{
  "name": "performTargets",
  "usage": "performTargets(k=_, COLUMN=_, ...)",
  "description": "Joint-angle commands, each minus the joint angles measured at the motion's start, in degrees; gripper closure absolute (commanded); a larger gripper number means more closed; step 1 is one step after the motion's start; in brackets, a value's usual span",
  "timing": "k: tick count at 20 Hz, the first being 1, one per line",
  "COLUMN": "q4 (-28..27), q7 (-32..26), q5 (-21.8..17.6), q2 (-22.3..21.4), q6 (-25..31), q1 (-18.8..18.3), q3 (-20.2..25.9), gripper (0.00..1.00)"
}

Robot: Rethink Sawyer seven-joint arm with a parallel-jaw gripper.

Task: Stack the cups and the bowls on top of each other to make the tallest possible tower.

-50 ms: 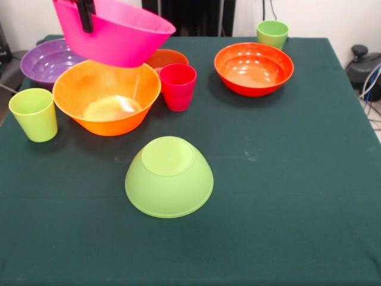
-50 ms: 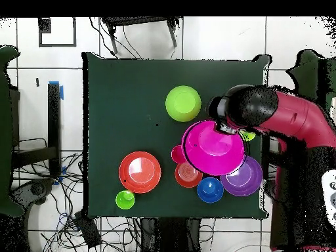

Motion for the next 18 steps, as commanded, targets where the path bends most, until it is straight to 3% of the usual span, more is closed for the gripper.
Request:
performTargets(k=1, q4=-4.15, q7=-15.63, q5=-1.16, q2=1.12, q6=5.52, q1=2.20, q3=5.67, gripper=1.00)
performTargets(k=11, q4=-9.43, q7=-11.97, q5=-2.05, q2=6.30, q6=-1.79, q1=4.77, q3=6.14, gripper=1.00)
performTargets(k=18, q4=-18.47, q7=-10.79, q5=-1.54, q2=10.30, q6=-0.43, q1=7.15, q3=6.68, gripper=1.00)
